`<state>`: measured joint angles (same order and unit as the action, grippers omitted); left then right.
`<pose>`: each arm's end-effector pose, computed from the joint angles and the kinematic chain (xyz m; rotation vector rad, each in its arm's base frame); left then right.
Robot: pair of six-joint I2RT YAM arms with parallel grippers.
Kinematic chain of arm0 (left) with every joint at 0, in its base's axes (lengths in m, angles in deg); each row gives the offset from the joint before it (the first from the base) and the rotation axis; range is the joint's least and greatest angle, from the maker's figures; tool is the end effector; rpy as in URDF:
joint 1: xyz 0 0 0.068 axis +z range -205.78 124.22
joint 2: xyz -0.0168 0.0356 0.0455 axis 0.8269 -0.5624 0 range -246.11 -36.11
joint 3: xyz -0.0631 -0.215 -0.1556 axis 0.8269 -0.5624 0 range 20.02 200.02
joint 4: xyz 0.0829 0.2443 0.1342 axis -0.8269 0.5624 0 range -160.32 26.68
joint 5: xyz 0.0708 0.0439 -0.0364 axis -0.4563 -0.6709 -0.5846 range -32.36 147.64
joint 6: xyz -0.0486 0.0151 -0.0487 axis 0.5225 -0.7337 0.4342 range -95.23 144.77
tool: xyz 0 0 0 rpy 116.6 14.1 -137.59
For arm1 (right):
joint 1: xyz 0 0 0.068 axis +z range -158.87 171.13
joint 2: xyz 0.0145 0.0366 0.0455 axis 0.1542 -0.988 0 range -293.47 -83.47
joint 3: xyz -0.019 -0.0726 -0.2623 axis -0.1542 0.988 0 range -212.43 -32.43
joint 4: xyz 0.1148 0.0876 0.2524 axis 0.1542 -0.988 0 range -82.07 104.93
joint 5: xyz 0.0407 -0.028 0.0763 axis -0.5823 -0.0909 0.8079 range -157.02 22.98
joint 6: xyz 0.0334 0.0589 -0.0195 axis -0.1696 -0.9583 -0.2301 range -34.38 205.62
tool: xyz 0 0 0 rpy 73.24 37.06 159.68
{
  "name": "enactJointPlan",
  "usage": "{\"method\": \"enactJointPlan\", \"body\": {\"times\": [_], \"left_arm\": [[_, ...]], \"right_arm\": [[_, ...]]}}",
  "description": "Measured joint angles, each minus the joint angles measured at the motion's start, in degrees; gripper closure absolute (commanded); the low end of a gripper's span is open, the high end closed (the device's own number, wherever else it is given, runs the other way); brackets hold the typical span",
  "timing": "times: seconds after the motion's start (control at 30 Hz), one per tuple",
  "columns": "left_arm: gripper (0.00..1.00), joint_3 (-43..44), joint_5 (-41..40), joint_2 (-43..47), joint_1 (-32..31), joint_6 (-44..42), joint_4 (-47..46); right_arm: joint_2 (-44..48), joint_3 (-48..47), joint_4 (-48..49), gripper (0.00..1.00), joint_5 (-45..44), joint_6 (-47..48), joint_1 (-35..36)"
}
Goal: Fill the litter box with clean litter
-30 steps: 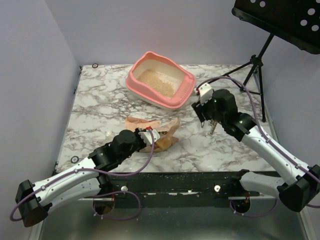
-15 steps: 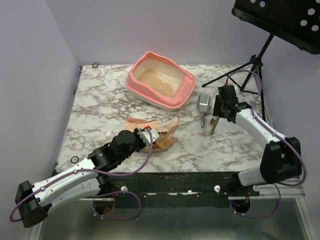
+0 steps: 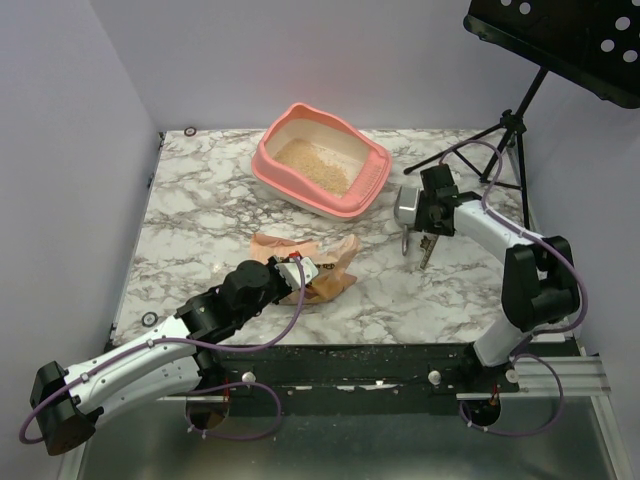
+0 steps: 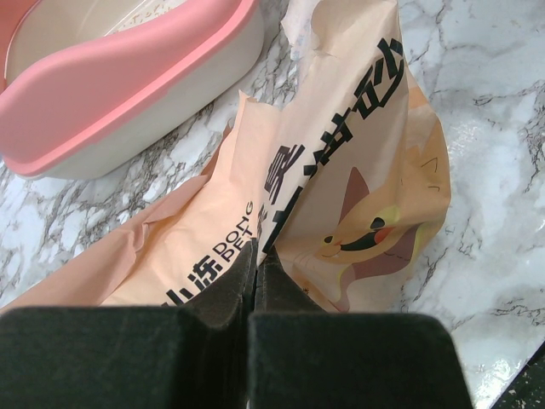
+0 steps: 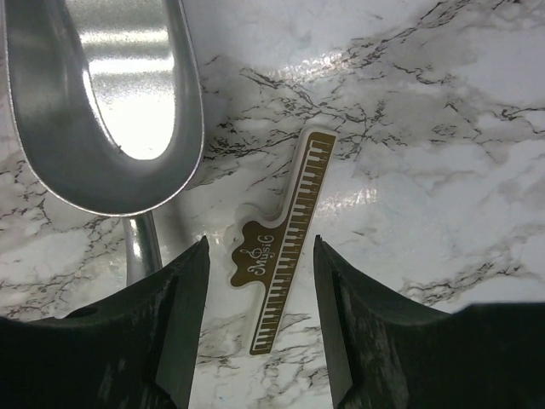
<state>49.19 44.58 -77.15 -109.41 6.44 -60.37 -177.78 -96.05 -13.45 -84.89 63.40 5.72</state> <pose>0.1436 -0.1727 0.2404 1.0182 1.6581 -0.1865 0.3663 0.0771 0.1769 0.2783 2.5179 -0.1563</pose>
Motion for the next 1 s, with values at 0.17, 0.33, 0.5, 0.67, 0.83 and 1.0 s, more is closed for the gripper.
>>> {"method": "enactJointPlan", "body": {"times": [0.17, 0.33, 0.5, 0.67, 0.83, 1.0], "left_arm": [[1.00, 0.0, 0.0, 0.0, 0.0, 0.0, 0.0], [1.00, 0.0, 0.0, 0.0, 0.0, 0.0, 0.0], [1.00, 0.0, 0.0, 0.0, 0.0, 0.0, 0.0], [1.00, 0.0, 0.0, 0.0, 0.0, 0.0, 0.0], [1.00, 0.0, 0.0, 0.0, 0.0, 0.0, 0.0], [1.00, 0.0, 0.0, 0.0, 0.0, 0.0, 0.0]], "right_arm": [[-1.9, 0.0, -0.1, 0.40, 0.7, -0.8, 0.0], [-2.8, 0.0, 0.0, 0.41, 1.3, -1.4, 0.0], [-4.2, 0.0, 0.0, 0.41, 2.3, -1.8, 0.0], [-5.3, 0.0, 0.0, 0.43, 2.5, -2.1, 0.0], [-5.5, 0.0, 0.0, 0.44, 2.8, -2.2, 0.0], [-6.4, 0.0, 0.1, 0.45, 3.2, -2.2, 0.0]]}}
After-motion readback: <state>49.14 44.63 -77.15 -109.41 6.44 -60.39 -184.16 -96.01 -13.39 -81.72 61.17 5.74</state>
